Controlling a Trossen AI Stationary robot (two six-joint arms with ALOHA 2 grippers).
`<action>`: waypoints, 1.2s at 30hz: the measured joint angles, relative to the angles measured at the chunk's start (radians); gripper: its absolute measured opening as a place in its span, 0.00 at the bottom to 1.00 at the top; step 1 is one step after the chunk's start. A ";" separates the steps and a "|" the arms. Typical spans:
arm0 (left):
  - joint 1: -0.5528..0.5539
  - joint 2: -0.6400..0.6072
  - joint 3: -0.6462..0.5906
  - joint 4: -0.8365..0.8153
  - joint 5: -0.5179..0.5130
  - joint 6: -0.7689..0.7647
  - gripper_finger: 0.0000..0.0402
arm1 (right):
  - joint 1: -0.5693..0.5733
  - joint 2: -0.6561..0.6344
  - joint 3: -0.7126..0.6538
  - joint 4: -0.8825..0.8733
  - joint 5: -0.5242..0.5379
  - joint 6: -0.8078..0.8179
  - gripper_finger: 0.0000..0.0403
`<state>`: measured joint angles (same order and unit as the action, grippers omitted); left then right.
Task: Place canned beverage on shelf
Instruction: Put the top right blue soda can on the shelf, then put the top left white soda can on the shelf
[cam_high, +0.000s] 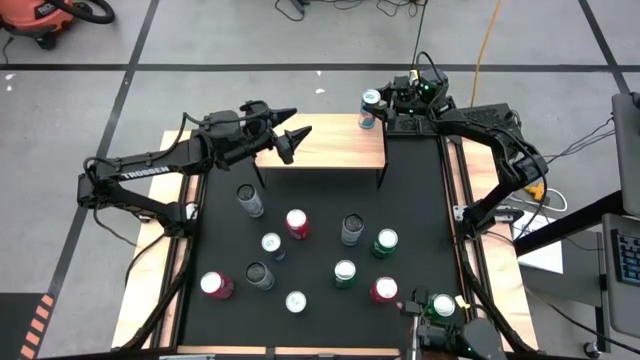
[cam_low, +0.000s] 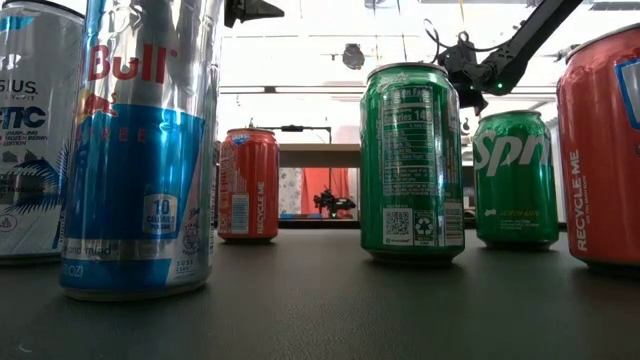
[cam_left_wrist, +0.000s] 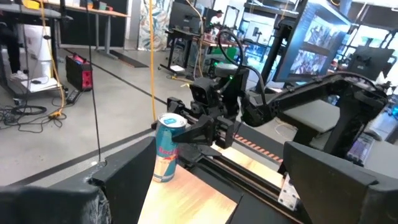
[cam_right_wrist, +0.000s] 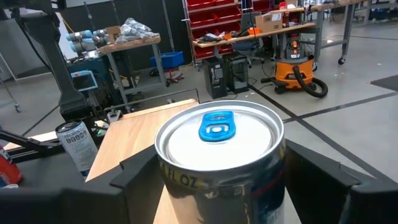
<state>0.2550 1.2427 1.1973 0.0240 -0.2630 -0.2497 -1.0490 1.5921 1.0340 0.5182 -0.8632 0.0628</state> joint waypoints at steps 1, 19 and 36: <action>0.000 0.000 0.000 -0.003 0.001 -0.002 0.88 | -0.001 0.000 0.000 0.000 -0.001 0.000 0.69; 0.000 0.000 0.000 -0.011 0.009 -0.005 0.88 | -0.006 -0.048 0.000 -0.064 0.002 -0.001 0.69; 0.000 0.000 0.000 -0.011 0.022 -0.006 0.88 | -0.005 -0.176 0.000 -0.093 0.075 0.039 0.69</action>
<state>0.2550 1.2427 1.1973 0.0132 -0.2413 -0.2554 -1.0542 1.4163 1.0340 0.4257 -0.7879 0.1019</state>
